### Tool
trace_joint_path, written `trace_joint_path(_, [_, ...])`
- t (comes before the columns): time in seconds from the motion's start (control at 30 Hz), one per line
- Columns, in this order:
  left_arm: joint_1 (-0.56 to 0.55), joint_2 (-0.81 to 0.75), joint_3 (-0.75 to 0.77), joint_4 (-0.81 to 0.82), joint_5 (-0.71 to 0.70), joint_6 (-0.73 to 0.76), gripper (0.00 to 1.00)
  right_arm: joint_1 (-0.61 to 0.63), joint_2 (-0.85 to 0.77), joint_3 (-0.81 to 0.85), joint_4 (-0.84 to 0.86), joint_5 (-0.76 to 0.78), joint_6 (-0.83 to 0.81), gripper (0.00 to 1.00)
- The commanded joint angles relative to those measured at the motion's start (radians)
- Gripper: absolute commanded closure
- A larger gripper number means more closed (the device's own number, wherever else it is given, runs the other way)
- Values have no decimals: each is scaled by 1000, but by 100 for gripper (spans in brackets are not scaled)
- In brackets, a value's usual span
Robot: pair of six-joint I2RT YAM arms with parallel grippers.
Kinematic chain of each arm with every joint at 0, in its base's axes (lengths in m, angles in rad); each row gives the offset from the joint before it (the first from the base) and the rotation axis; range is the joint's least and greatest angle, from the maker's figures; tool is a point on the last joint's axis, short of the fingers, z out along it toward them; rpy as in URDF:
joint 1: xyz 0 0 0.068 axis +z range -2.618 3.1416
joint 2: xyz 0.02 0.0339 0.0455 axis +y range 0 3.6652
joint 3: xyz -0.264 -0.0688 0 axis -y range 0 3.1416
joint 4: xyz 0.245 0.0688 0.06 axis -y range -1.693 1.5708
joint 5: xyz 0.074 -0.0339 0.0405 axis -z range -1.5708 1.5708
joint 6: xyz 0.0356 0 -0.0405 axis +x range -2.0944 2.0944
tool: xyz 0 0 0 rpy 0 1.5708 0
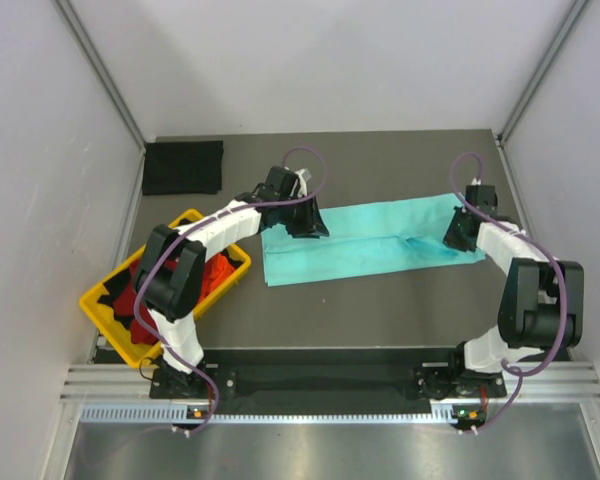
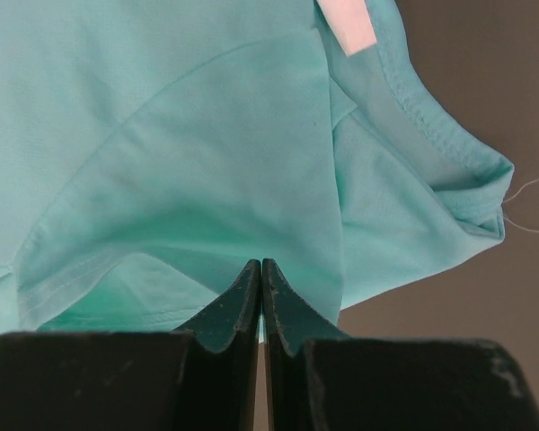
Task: Fold and stack the t-shirts
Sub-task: Fold the tshirt
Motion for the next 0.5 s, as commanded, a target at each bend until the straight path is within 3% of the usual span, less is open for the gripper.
trace_joint_path(0.0, [-1, -41, -6, 10, -25, 28, 62, -4, -45, -35, 27, 42, -19, 97])
trace_joint_path(0.47, [-1, -73, 0, -71, -102, 77, 62, -4, -100, -72, 33, 79, -25, 97])
